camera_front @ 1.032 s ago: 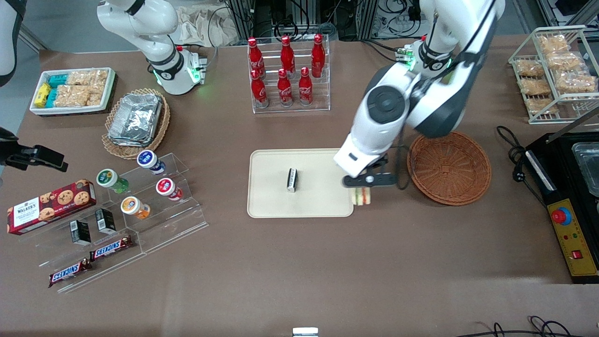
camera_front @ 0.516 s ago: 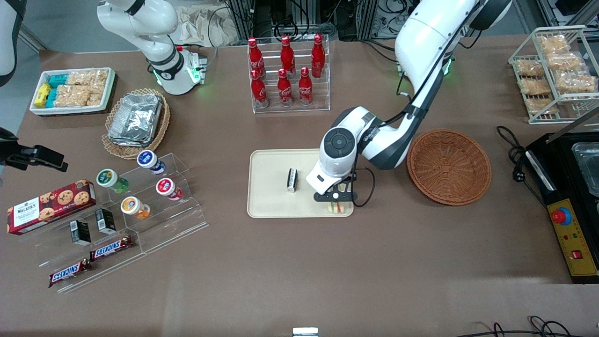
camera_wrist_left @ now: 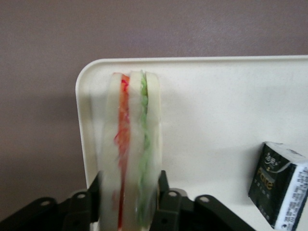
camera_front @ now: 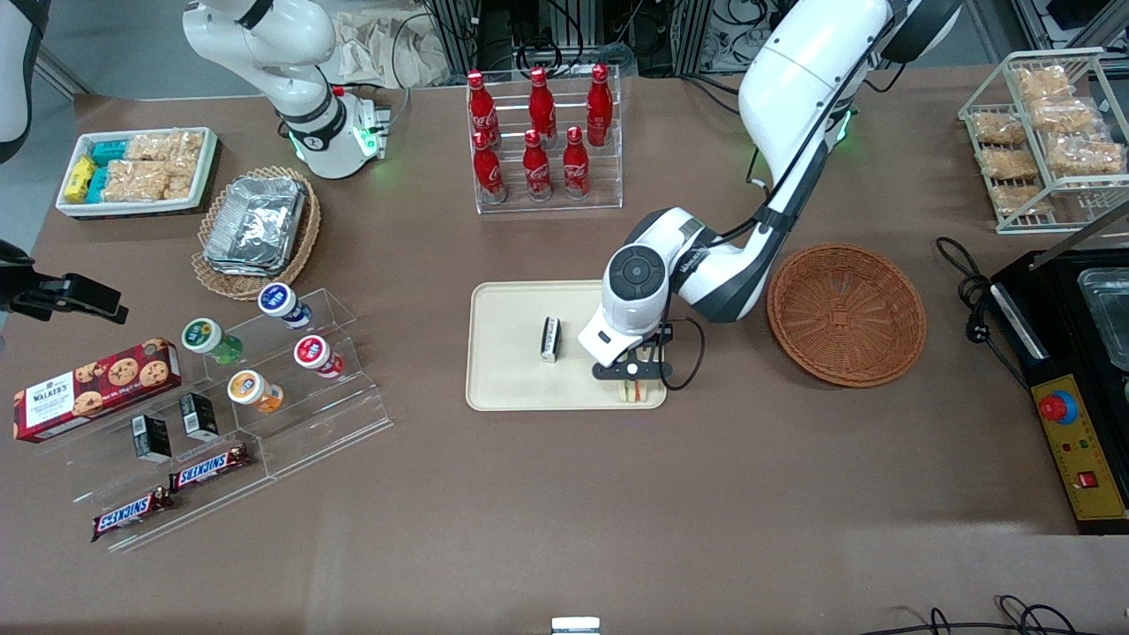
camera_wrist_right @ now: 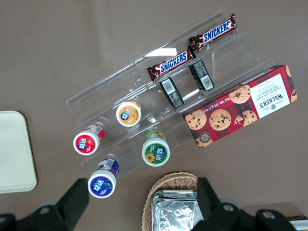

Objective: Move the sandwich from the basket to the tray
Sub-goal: 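Lower the sandwich onto the tray beside the black box and release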

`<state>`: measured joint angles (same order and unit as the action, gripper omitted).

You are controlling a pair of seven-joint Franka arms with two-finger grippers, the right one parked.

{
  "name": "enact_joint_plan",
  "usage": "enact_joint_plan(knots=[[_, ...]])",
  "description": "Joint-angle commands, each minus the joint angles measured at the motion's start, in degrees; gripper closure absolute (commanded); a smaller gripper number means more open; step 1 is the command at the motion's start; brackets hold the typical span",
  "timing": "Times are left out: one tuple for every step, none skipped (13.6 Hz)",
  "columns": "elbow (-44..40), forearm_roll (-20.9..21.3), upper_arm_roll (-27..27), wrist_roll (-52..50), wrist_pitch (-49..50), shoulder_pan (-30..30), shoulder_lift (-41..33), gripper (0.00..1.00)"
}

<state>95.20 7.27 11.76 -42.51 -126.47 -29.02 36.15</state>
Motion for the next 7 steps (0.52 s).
enact_joint_plan(knots=[[1.04, 0.99, -0.68, -1.61, -0.89, -1.57, -0.11, 0.07], [1.04, 0.99, -0.68, -1.7, -0.71, -1.57, -0.11, 0.04], [1.04, 0.91, -0.68, -1.7, -0.54, -1.48, -0.46, 0.02], [0.96, 0.91, -0.68, -1.7, -0.45, -1.39, -0.9, 0.01], [0.61, 0.73, -0.77, -2.05, -0.36, -0.7, -2.12, 0.01], [0.08, 0.73, -0.94, -1.96, -0.1, -0.6, -3.18, 0.01], [-0.53, 0.82, -1.29, -1.87, 1.04, -0.6, -4.49, 0.01]])
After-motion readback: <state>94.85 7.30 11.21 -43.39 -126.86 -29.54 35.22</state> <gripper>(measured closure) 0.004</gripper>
